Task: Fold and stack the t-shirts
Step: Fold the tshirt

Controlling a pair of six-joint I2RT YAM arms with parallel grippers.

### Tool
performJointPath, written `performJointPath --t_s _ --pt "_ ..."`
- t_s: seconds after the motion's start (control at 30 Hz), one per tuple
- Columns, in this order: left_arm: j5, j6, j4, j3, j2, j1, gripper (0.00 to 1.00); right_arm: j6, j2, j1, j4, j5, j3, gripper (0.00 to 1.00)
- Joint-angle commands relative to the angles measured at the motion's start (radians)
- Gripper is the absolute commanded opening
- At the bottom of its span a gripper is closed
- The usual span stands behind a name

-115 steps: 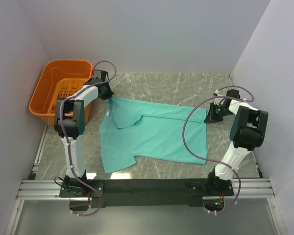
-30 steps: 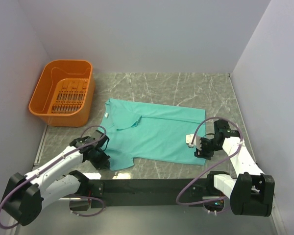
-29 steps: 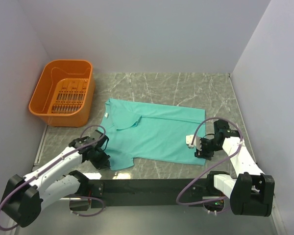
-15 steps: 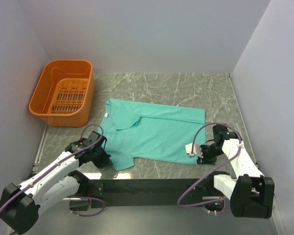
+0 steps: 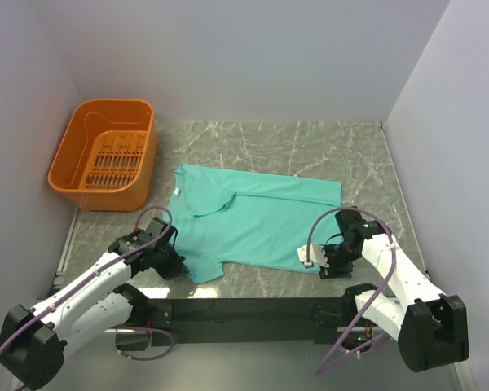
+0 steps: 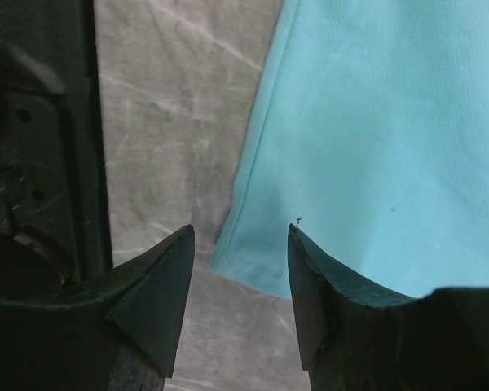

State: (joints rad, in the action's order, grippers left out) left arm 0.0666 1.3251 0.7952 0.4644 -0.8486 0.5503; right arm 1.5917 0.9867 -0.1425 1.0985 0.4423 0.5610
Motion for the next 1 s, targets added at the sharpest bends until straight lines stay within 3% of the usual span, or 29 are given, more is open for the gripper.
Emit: performJointPath --t_s 0.0,0.33,0.43,0.53,0.73,0.83,0.87,0.97 --pt "0.015 0.011 -0.024 0.000 0.006 0.002 0.01 -0.120 0.012 -0.086 -0.107 -0.077 -0.035 0.56" --pt "0.015 0.011 -0.019 -0.003 0.014 0.002 0.01 -0.233 0.000 -0.103 -0.230 -0.166 -0.076 0.50" --pt "0.012 0.014 -0.021 0.002 0.019 0.002 0.01 -0.233 -0.017 -0.104 -0.232 -0.175 -0.085 0.43" --pt "0.010 0.016 -0.017 0.010 0.022 0.002 0.01 -0.236 -0.049 -0.104 -0.218 -0.156 -0.082 0.29" --pt "-0.007 0.011 0.015 0.068 0.034 0.002 0.01 -0.236 -0.140 -0.103 -0.138 -0.061 -0.033 0.25" --pt "-0.013 0.014 0.027 0.100 0.040 0.000 0.01 -0.245 -0.163 -0.103 -0.115 -0.014 -0.013 0.12" --pt "-0.014 0.014 0.029 0.117 0.040 0.000 0.01 -0.246 -0.167 -0.104 -0.112 -0.007 -0.009 0.02" --pt "-0.014 0.008 0.038 0.149 0.034 -0.003 0.01 -0.257 -0.164 -0.101 -0.114 0.018 -0.003 0.00"
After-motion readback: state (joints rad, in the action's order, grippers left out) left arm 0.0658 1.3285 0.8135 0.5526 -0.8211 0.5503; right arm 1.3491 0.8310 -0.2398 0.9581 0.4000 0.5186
